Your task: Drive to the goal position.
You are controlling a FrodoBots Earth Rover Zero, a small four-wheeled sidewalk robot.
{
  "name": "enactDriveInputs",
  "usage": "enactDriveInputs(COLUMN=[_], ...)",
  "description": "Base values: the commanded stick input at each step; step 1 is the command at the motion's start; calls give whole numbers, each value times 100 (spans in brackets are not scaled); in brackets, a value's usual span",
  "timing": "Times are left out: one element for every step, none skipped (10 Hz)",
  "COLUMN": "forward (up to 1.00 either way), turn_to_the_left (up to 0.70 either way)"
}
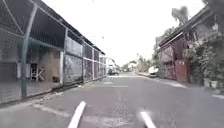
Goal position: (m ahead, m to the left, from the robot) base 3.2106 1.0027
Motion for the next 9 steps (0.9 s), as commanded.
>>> enactDriveInputs(forward=[0,0,0,0,0,0,0,0,0], turn_to_the_left=[0,0,0,0,0,0,0,0,0])
